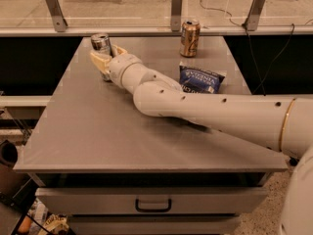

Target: Place redbull can upright

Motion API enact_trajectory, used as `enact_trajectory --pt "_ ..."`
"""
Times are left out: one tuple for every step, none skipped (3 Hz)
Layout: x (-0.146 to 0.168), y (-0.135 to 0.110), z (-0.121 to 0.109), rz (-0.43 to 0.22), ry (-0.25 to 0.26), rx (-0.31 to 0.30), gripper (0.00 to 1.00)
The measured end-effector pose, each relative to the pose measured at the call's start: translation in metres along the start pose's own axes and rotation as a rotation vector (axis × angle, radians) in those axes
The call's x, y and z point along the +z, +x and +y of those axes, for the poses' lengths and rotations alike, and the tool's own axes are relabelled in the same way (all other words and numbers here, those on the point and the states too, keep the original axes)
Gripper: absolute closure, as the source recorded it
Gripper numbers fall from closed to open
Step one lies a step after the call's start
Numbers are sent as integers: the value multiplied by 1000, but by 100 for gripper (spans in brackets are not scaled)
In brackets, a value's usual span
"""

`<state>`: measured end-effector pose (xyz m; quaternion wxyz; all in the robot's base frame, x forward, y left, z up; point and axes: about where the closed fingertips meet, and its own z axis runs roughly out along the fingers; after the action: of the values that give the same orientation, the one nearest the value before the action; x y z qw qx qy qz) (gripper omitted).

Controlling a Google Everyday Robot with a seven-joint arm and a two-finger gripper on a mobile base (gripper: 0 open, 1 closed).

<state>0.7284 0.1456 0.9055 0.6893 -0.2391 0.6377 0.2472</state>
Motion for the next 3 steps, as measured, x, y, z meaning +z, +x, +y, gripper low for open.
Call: enact_trajectory --pt "1 -1 1 -2 -2 0 37" --pt "1 -3 3 -3 -4 -1 14" --pt "2 -4 4 -5 -6 -1 0"
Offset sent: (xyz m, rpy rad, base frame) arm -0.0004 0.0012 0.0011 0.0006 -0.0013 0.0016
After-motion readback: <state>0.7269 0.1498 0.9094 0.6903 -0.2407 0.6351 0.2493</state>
